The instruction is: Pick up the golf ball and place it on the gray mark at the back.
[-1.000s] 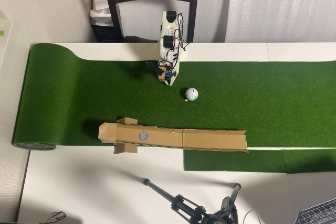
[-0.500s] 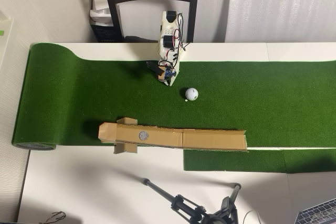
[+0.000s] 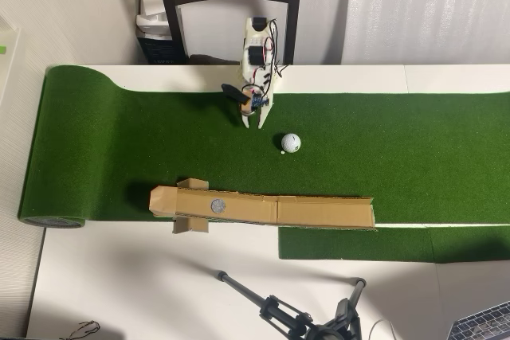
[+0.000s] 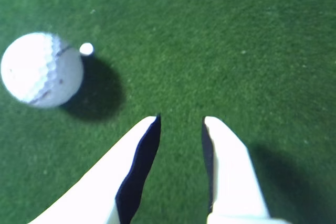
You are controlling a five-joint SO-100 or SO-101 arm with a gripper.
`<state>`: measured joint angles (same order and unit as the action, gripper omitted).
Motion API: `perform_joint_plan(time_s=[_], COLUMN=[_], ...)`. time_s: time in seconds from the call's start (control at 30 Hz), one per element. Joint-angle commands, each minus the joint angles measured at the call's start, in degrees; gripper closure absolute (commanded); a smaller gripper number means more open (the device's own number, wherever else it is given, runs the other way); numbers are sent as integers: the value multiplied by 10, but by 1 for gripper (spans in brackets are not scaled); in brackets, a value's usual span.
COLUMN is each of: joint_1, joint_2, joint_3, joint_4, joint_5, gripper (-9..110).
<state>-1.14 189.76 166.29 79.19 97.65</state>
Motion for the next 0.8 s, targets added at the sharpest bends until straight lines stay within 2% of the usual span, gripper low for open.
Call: perform_joint_plan(time_s=[0.0,0.33,0.53,0.77], joint_1=[-26,-92,-154,-221], joint_2=[-94,-358,-486,-580], joint_3=[-96,-268,-339,-367], joint_4=[-3,-44,-73,-106], joint_5=[2,2,2,66], gripper=[87,73,59,57])
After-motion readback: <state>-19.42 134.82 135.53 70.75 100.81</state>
